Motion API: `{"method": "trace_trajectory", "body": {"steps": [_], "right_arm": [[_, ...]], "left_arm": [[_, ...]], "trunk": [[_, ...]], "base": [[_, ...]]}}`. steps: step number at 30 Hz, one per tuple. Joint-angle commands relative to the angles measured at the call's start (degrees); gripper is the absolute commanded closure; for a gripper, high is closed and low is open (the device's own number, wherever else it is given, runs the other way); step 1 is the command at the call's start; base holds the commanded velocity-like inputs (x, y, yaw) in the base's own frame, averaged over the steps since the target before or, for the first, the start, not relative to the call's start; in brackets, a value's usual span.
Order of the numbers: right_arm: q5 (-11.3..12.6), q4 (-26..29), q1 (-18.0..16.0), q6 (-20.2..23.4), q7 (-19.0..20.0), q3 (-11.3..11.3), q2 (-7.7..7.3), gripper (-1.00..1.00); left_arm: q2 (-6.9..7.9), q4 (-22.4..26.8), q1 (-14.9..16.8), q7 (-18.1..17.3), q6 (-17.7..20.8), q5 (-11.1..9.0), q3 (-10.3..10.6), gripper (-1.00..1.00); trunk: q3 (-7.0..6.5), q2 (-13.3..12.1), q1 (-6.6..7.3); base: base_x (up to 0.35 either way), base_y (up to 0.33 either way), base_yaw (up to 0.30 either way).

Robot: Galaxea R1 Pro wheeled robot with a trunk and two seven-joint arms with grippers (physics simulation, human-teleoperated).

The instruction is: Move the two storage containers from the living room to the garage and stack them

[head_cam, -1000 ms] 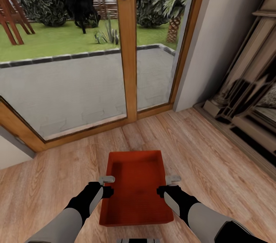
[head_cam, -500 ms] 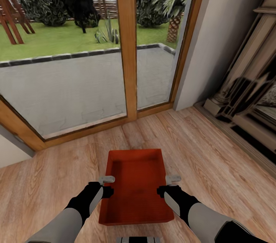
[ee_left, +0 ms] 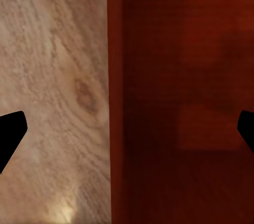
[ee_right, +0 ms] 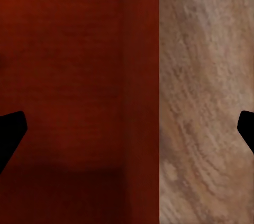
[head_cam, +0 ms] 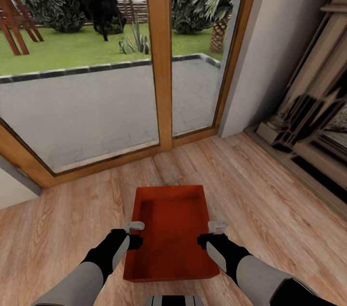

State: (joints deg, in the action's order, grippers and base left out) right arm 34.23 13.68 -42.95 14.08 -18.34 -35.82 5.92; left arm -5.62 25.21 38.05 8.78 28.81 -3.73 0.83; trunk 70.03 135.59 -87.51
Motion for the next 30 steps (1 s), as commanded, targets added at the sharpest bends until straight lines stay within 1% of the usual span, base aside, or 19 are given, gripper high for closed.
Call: {"method": "trace_trajectory", "body": {"steps": [1, 9, 15, 22, 30], "right_arm": [[0.4, 0.1, 0.0, 0.3, -0.4, -0.5, -0.03, -1.00], [0.4, 0.1, 0.0, 0.3, -0.4, -0.5, -0.03, -1.00], [0.4, 0.1, 0.0, 0.3, -0.4, -0.5, -0.06, -1.00], [0.4, 0.1, 0.0, 0.3, -0.4, -0.6, -0.12, -1.00], [0.4, 0.1, 0.0, 0.2, -0.4, -0.6, -0.12, -1.00]], "left_arm": [[0.00, 0.1, 0.0, 0.4, 0.3, -0.4, 0.1, -1.00], [0.00, 0.1, 0.0, 0.4, 0.3, -0.4, 0.0, -1.00], [0.00, 0.1, 0.0, 0.4, 0.3, -0.4, 0.0, -1.00], [0.08, 0.1, 0.0, 0.3, 0.3, -0.4, -0.1, -1.00], [0.08, 0.1, 0.0, 0.3, 0.3, -0.4, -0.1, -1.00]], "trunk": [[0.23, 0.4, -0.21], [1.66, 3.6, -1.97], [1.66, 3.6, -1.97], [2.92, 6.4, -3.51], [2.92, 6.4, -3.51]], "base": [[0.000, 0.000, 0.000], [0.000, 0.000, 0.000], [0.000, 0.000, 0.000], [0.000, 0.000, 0.000], [0.000, 0.000, 0.000]]}}
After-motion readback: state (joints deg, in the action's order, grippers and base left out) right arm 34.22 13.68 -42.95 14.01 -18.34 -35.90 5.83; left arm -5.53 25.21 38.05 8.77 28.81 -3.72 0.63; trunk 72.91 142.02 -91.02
